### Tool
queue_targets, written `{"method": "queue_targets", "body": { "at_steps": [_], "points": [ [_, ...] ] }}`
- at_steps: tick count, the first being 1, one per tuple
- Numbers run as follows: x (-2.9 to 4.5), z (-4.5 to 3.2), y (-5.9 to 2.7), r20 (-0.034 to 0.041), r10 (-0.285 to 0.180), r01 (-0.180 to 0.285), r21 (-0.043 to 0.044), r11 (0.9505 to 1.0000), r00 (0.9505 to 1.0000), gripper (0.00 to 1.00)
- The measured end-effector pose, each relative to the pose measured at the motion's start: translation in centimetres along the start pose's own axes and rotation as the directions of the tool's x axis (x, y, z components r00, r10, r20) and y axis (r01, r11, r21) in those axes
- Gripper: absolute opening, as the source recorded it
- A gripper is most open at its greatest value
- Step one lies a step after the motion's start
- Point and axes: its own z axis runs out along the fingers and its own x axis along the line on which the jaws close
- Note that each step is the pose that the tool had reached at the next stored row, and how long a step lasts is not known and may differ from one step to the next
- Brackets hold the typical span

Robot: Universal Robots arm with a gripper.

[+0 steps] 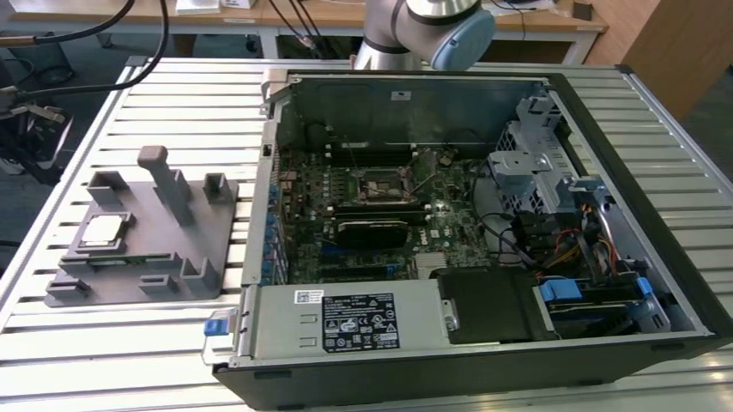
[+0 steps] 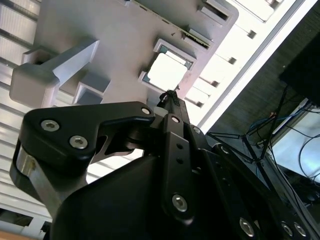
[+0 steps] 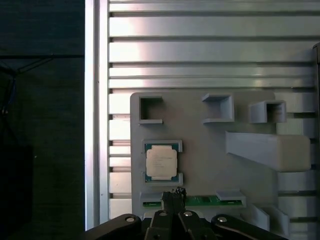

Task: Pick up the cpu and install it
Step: 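Pick up the cpu and move it towards the insertion slot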

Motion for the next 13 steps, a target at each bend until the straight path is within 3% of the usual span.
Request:
{"method": "queue_targets", "body": {
  "at_steps": [13],
  "points": [
    [0.00, 0.66, -0.05, -0.0001, 0.000, 0.000, -0.0034, 1.0000, 1.0000, 0.11]
  ]
}}
